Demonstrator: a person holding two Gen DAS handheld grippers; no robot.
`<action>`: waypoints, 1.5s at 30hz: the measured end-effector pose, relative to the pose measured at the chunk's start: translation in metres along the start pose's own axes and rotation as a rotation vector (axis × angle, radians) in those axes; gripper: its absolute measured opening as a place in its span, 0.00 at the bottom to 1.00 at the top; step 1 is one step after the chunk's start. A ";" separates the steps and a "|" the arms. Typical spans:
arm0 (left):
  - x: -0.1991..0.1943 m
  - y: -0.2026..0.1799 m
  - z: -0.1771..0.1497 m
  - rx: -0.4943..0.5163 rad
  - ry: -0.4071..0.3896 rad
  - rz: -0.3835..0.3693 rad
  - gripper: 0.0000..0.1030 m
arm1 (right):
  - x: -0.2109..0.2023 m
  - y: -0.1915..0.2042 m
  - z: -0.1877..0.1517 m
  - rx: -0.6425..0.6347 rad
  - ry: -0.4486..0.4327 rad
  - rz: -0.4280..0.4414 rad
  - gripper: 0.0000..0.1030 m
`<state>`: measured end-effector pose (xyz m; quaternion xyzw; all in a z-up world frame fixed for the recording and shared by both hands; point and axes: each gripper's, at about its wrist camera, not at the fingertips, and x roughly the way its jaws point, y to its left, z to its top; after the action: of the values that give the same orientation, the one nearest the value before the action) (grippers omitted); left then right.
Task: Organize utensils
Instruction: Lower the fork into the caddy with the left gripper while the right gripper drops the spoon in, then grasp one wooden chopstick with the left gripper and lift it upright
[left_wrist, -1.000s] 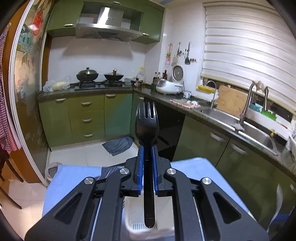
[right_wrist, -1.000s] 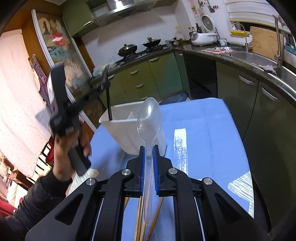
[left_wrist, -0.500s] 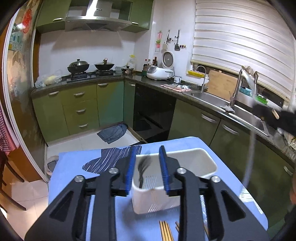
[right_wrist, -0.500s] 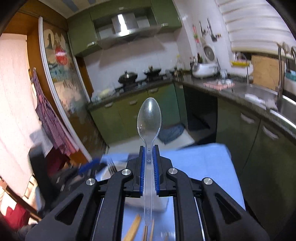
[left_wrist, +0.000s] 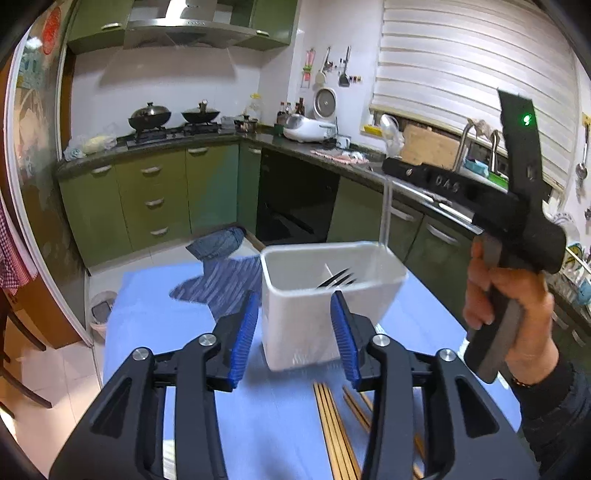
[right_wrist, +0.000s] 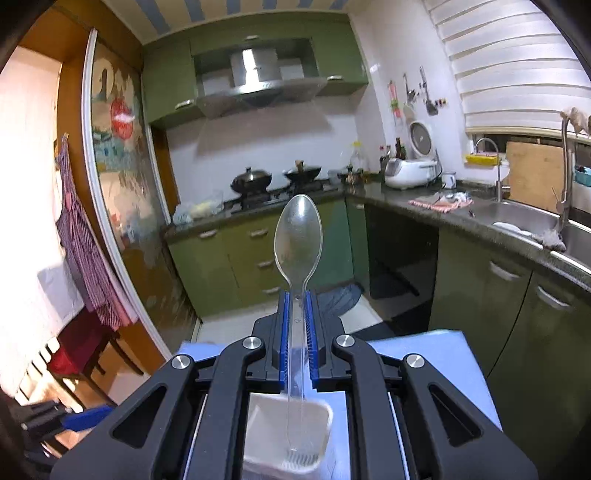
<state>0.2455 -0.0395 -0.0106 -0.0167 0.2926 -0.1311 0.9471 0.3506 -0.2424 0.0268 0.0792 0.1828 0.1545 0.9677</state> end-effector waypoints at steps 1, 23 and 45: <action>0.000 -0.001 -0.004 0.002 0.012 -0.005 0.38 | -0.002 -0.001 -0.009 -0.002 0.007 0.007 0.09; 0.007 -0.024 -0.051 0.050 0.236 0.017 0.38 | -0.057 0.009 -0.086 -0.132 0.098 -0.012 0.31; 0.103 -0.038 -0.108 0.044 0.681 0.036 0.13 | -0.069 -0.071 -0.160 -0.009 0.463 -0.066 0.31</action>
<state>0.2576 -0.0978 -0.1527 0.0538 0.5893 -0.1189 0.7973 0.2483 -0.3163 -0.1131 0.0314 0.4017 0.1378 0.9048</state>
